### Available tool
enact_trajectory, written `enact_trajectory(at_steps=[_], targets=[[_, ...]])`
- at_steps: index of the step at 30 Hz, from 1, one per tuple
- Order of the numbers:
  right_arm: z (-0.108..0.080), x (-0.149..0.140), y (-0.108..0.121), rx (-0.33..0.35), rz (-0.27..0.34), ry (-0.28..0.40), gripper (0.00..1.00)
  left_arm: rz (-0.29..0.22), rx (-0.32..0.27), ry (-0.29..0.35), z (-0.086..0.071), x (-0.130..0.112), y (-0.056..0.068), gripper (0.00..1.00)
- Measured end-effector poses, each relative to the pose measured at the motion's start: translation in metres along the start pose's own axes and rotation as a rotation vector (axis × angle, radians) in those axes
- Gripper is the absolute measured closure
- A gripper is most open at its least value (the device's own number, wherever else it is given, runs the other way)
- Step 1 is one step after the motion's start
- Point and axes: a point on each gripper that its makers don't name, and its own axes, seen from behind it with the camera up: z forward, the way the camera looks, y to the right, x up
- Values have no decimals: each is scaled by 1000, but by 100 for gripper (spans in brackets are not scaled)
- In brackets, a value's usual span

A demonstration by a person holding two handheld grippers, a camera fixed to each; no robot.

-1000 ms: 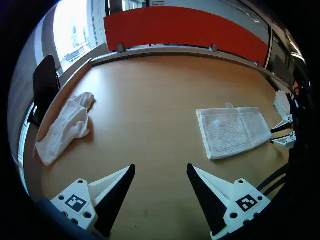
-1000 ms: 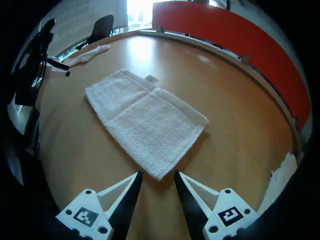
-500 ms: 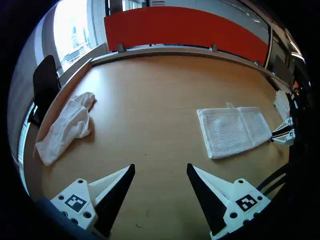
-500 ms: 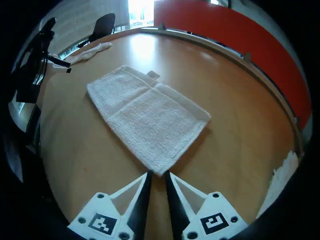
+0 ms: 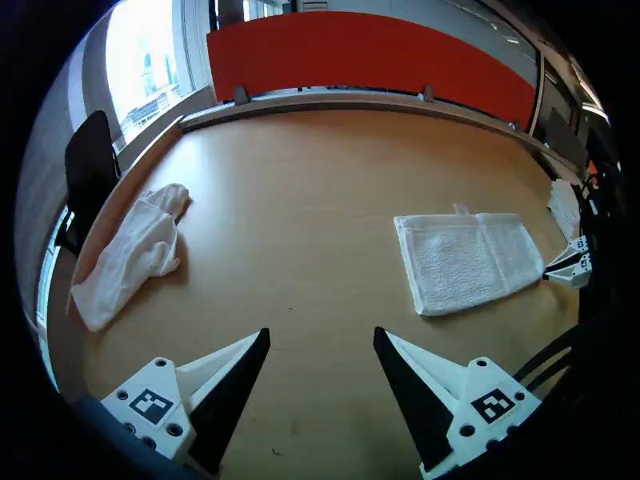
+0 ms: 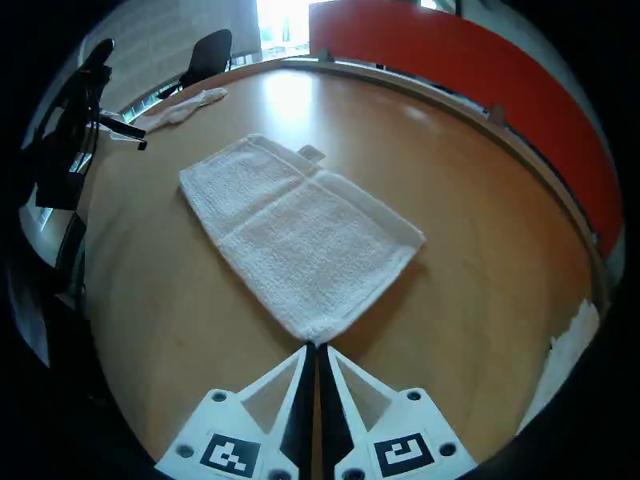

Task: Fold towel

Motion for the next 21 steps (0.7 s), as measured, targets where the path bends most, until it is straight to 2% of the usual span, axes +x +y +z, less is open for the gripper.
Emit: enact_trajectory(at_steps=[6, 12, 21], targets=[[-8, 12, 2, -10, 17, 28, 96, 4, 0, 1, 1, 1, -1, 4], [-21, 37, 10, -32, 30, 87, 96, 7, 2, 7, 1, 6, -3, 4], [-44, 70, 13, -51, -7, 145, 96, 9, 5, 18, 1, 14, -6, 4]])
